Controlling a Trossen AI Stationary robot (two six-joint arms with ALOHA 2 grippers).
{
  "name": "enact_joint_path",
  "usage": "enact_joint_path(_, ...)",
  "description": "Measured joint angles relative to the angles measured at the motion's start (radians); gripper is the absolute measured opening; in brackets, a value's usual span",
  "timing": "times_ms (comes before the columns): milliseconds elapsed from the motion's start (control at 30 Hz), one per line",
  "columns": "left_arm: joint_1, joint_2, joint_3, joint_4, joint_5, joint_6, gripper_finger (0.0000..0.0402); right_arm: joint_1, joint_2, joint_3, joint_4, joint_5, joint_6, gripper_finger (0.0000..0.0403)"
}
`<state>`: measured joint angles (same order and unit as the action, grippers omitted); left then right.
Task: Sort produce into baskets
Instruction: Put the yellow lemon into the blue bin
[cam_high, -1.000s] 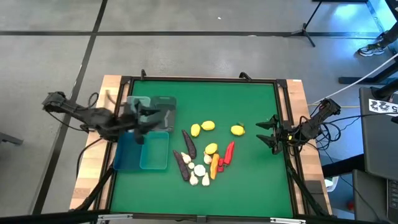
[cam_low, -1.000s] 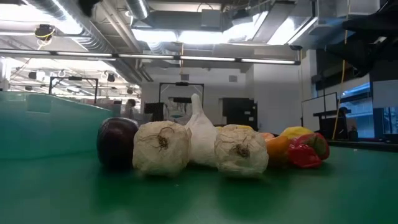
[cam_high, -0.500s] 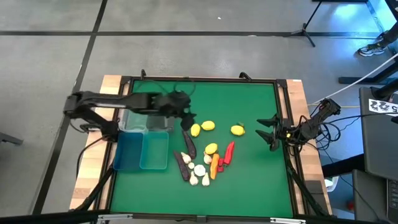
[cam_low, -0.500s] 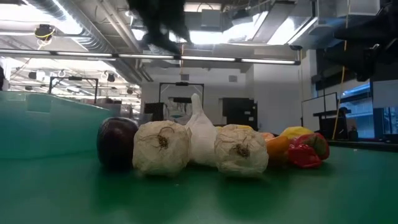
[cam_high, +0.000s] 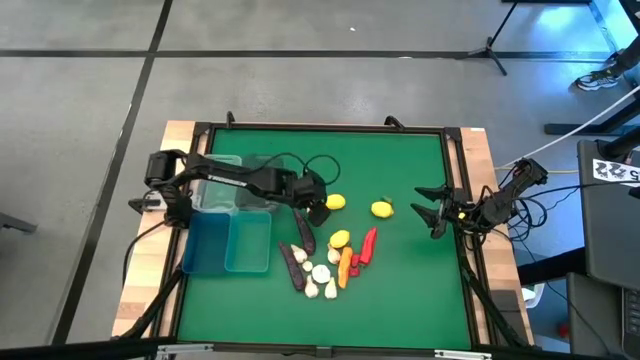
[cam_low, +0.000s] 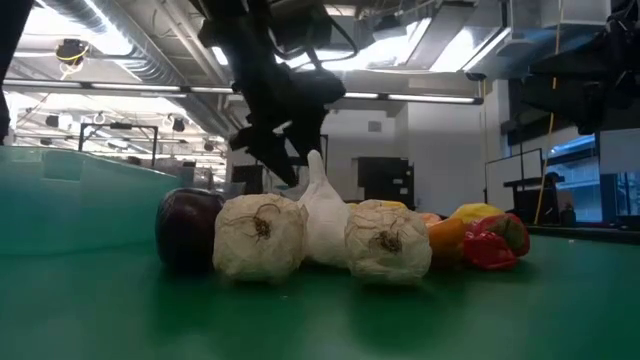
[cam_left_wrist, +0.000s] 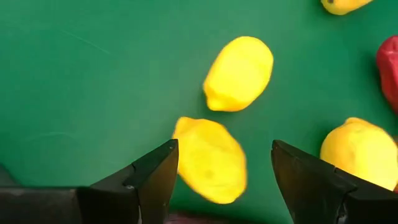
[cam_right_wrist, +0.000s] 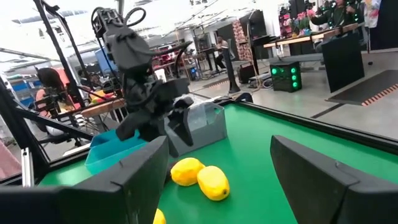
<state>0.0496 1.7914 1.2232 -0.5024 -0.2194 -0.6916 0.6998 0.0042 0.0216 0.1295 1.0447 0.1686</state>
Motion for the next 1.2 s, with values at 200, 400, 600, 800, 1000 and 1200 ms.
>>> enact_joint_path(200, -0.026, 0.035, 0.000, 0.007, -0.078, -0.044, 0.0251, 0.000, 0.000, 0.000, 0.000, -0.008, 0.019, 0.0280)
enact_joint_path(400, -0.023, 0.038, 0.000, 0.007, -0.110, -0.063, 0.0251, 0.000, 0.000, 0.000, -0.001, -0.008, 0.019, 0.0280)
enact_joint_path(600, -0.028, 0.040, -0.007, -0.043, -0.127, -0.148, 0.0251, 0.000, 0.000, 0.000, -0.001, -0.008, 0.018, 0.0280)
enact_joint_path(800, -0.061, 0.042, -0.008, -0.022, -0.150, -0.179, 0.0251, 0.000, 0.000, 0.000, -0.007, -0.008, 0.018, 0.0280)
enact_joint_path(1000, -0.072, 0.056, -0.008, -0.014, -0.178, -0.193, 0.0251, 0.000, 0.000, 0.000, -0.009, -0.008, 0.019, 0.0280)
enact_joint_path(1200, -0.076, 0.124, -0.008, 0.027, -0.180, -0.201, 0.0251, 0.000, 0.000, 0.000, -0.018, -0.008, 0.021, 0.0280)
